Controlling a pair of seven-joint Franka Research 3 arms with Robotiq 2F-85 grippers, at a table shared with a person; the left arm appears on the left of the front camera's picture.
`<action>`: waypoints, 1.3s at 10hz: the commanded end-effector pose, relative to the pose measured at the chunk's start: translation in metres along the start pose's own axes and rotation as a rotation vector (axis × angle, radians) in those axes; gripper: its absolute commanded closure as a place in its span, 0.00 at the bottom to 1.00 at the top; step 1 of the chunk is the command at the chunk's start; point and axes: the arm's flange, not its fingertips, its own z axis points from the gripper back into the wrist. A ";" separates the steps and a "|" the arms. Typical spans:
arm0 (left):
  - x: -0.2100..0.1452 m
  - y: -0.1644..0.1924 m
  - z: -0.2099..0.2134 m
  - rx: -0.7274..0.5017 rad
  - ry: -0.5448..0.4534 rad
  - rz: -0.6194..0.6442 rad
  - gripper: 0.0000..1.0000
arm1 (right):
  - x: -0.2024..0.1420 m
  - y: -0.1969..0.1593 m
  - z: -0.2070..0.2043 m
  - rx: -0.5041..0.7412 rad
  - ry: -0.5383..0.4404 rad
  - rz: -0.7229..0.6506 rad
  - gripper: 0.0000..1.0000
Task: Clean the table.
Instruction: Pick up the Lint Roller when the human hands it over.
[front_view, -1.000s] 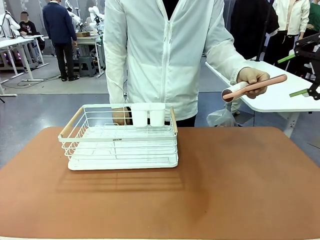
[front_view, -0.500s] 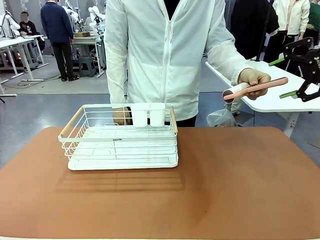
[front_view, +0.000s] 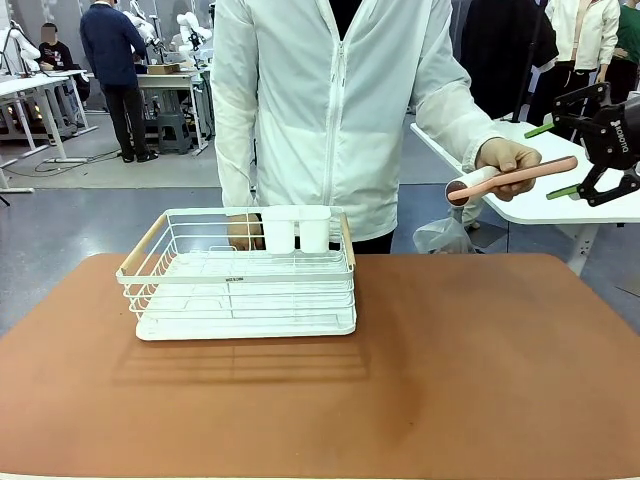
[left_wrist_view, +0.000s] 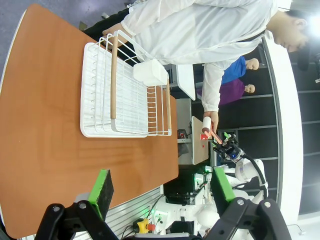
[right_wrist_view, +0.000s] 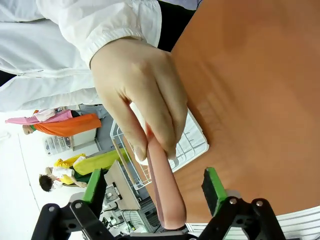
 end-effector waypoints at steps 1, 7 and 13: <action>0.000 0.000 0.002 -0.011 -0.006 -0.006 0.00 | 0.005 -0.001 -0.009 0.031 -0.005 0.027 0.00; 0.000 0.000 0.002 -0.011 -0.006 -0.006 0.00 | 0.012 -0.004 -0.014 0.038 -0.036 0.031 0.58; 0.000 0.000 0.002 -0.011 -0.006 -0.006 0.00 | 0.014 -0.004 -0.011 0.046 -0.037 0.021 1.00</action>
